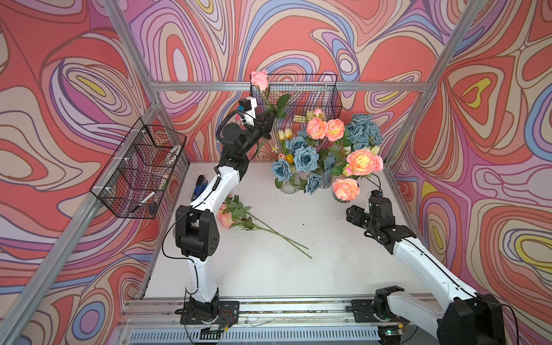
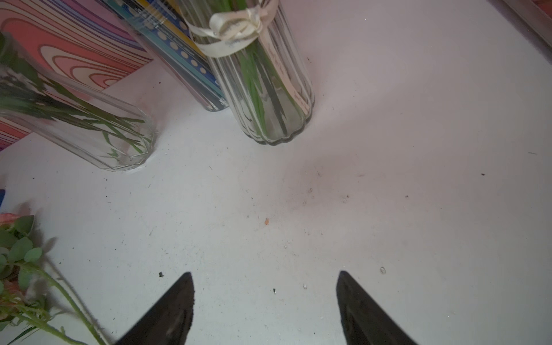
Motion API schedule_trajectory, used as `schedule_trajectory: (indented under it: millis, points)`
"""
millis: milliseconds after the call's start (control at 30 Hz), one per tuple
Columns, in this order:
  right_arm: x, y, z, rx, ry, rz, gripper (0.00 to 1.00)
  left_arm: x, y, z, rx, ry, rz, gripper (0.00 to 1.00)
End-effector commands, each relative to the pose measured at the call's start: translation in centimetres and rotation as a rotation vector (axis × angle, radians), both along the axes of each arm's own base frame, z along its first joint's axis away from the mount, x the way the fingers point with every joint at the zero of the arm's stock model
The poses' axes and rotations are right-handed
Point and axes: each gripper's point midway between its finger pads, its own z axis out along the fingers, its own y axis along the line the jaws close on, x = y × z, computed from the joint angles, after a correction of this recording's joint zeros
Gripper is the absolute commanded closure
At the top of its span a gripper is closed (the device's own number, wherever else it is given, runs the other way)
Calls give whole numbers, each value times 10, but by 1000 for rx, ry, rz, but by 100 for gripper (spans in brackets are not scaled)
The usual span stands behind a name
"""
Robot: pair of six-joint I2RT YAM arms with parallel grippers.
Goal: Pick out pink flowers from the vase
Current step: Pick up the flower from the vase, then place the flower at the center of the board.
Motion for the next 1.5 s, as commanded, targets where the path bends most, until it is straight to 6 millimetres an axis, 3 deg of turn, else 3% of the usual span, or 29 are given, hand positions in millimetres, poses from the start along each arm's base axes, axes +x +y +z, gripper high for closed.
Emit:
schedule_trajectory:
  millis: [0, 367, 700, 1200, 1467]
  points:
    - [3, 5, 15, 26, -56, 33, 24, -21, 8, 37, 15, -64, 27, 93]
    - [-3, 32, 49, 118, -209, 175, 19, -45, 25, 95, -2, -140, 88, 95]
    - [-9, 45, 61, 169, -285, 250, 17, -70, 49, 147, -45, -185, 196, 98]
    - [-16, 49, 60, 202, -301, 269, 17, -98, 84, 181, -148, -71, 301, 100]
    - [-17, 52, 60, 214, -303, 279, 17, -117, 106, 186, -131, 13, 398, 100]
